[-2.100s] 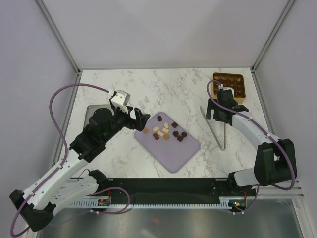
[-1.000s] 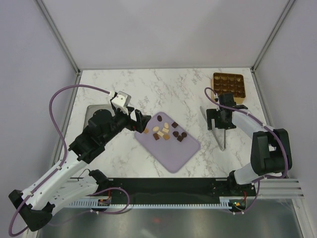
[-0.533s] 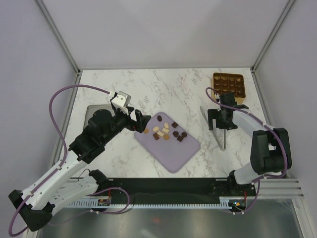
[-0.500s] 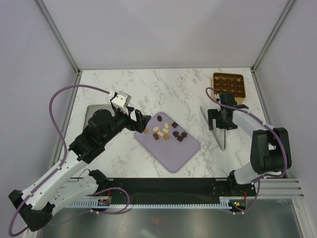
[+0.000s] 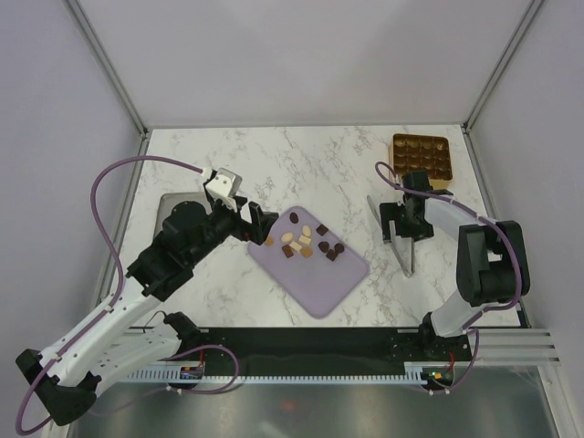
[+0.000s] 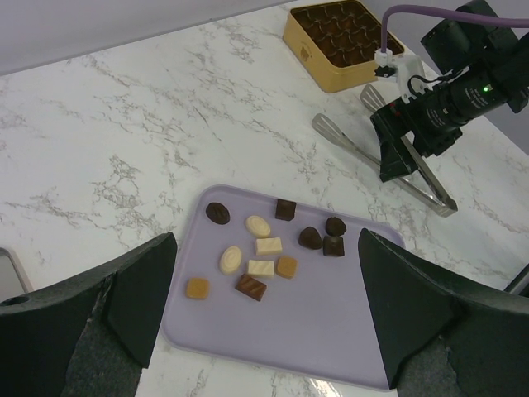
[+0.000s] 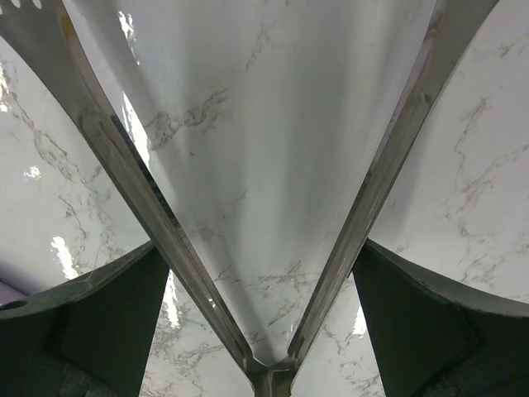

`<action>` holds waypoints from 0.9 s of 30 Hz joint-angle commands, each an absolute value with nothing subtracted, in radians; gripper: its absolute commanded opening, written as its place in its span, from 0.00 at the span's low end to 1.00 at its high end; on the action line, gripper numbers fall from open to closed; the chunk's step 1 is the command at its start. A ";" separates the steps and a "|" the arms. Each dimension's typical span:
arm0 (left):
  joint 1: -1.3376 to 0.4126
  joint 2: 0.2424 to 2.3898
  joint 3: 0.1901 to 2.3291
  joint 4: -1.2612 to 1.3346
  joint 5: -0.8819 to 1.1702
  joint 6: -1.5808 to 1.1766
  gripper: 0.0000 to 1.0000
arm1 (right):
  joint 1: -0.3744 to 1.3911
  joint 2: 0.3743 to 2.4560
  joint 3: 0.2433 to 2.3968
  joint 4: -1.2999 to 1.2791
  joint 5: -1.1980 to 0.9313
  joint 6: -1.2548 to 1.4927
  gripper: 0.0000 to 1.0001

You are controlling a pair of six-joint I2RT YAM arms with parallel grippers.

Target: Pack the chocolate

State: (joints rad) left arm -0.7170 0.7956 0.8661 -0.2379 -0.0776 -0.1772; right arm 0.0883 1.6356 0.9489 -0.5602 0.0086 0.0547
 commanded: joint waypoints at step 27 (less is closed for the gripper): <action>-0.726 0.796 0.867 -0.210 -0.124 -0.115 0.98 | 0.198 1.491 1.089 -0.618 0.038 0.092 0.77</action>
State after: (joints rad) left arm -0.7219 0.7959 0.8661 -0.2379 -0.0875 -0.1596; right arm 0.1608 1.5734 1.0084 -0.5694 -0.0074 0.0612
